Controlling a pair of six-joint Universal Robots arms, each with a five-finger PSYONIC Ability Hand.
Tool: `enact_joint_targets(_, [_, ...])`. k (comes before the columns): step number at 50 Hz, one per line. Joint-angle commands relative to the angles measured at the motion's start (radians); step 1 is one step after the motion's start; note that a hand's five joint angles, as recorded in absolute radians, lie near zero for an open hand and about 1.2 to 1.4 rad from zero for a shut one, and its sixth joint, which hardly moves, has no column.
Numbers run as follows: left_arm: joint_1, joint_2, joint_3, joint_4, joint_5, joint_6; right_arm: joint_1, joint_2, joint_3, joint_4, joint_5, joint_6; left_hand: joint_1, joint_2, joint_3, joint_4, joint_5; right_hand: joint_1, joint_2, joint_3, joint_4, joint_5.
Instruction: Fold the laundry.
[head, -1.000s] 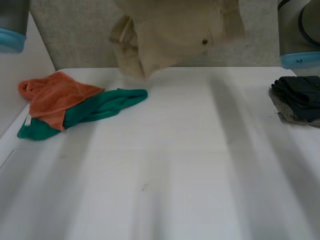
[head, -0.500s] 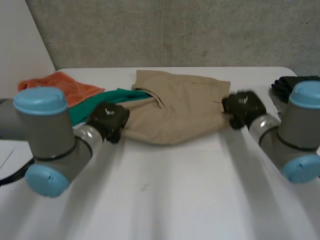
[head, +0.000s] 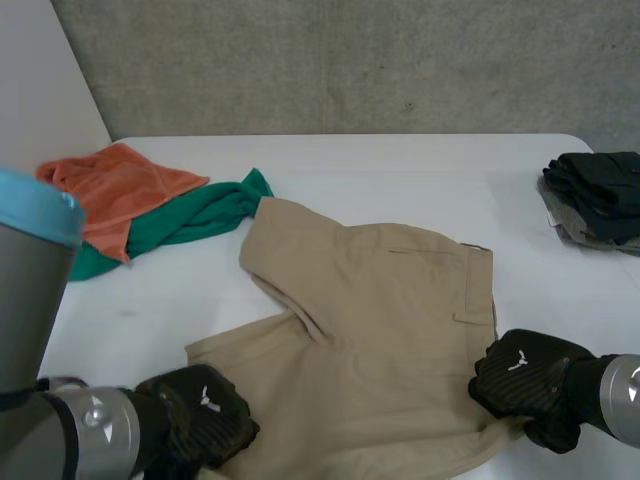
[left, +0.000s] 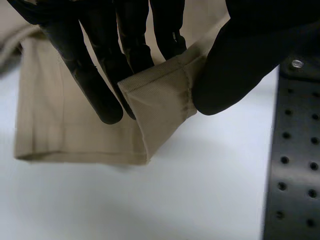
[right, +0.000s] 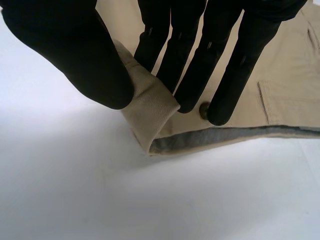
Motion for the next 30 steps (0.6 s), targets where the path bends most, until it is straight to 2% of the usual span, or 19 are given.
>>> enact_joint_targets(1, [0.023,-0.120,0.212,0.203,-0.039,-0.009,-0.003,0.116,-0.129,-0.118,-0.021,0.174,0.206,0.164,0.168,0.162,0.193,0.348,0.234,0.212,0.198,0.212])
enact_joint_targets(6, [0.038,-0.296,0.431,0.425,-0.062,-0.024,0.031,0.232,-0.287,-0.306,0.056,0.413,0.206,0.164,0.168,0.162,0.192,0.348,0.234,0.212,0.198,0.212])
enact_joint_targets(8, [0.039,-0.359,0.500,0.472,-0.067,-0.030,0.045,0.274,-0.327,-0.375,0.097,0.479,0.218,0.176,0.179,0.174,0.204,0.348,0.234,0.212,0.198,0.212])
enact_joint_targets(9, [0.038,-0.425,0.572,0.502,-0.071,-0.038,0.059,0.313,-0.368,-0.433,0.146,0.535,0.224,0.181,0.185,0.180,0.210,0.348,0.234,0.212,0.198,0.212])
enact_joint_targets(12, [0.035,-0.523,0.690,0.521,-0.079,-0.050,0.085,0.367,-0.422,-0.507,0.215,0.603,0.239,0.196,0.200,0.194,0.225,0.348,0.234,0.212,0.198,0.212])
enact_joint_targets(13, [0.033,-0.589,0.771,0.522,-0.089,-0.061,0.097,0.399,-0.456,-0.555,0.263,0.632,0.241,0.199,0.202,0.197,0.227,0.348,0.234,0.212,0.198,0.212])
enact_joint_targets(17, [0.029,-0.752,0.969,0.521,-0.128,-0.078,0.128,0.473,-0.520,-0.674,0.352,0.657,0.241,0.199,0.202,0.197,0.227,0.348,0.234,0.212,0.198,0.212])
enact_joint_targets(24, [0.023,-0.930,1.203,0.545,-0.209,-0.087,0.168,0.576,-0.556,-0.952,0.430,0.648,0.163,0.120,0.124,0.118,0.149,0.348,0.234,0.212,0.198,0.212])
enact_joint_targets(25, [0.021,-0.951,1.229,0.550,-0.232,-0.093,0.171,0.603,-0.556,-1.028,0.441,0.640,-0.027,-0.069,-0.065,-0.071,-0.040,0.257,0.143,0.121,0.108,0.121])
enact_joint_targets(28, [0.007,-0.953,1.220,0.556,-0.254,-0.104,0.175,0.639,-0.551,-1.122,0.453,0.631,-0.745,-0.788,-0.784,-0.789,-0.759,-0.759,-0.873,-0.895,-0.908,-0.895])
enact_joint_targets(29, [-0.010,-0.944,1.193,0.561,-0.254,-0.111,0.178,0.662,-0.553,-1.173,0.460,0.622,-0.981,-1.023,-1.019,-1.025,-0.994,-0.874,-0.988,-1.010,-1.024,-1.010])
enact_joint_targets(30, [-0.017,-0.935,1.177,0.567,-0.251,-0.111,0.180,0.669,-0.550,-1.195,0.463,0.617,-0.981,-1.023,-1.019,-1.025,-0.994,-0.874,-0.988,-1.010,-1.024,-1.010])
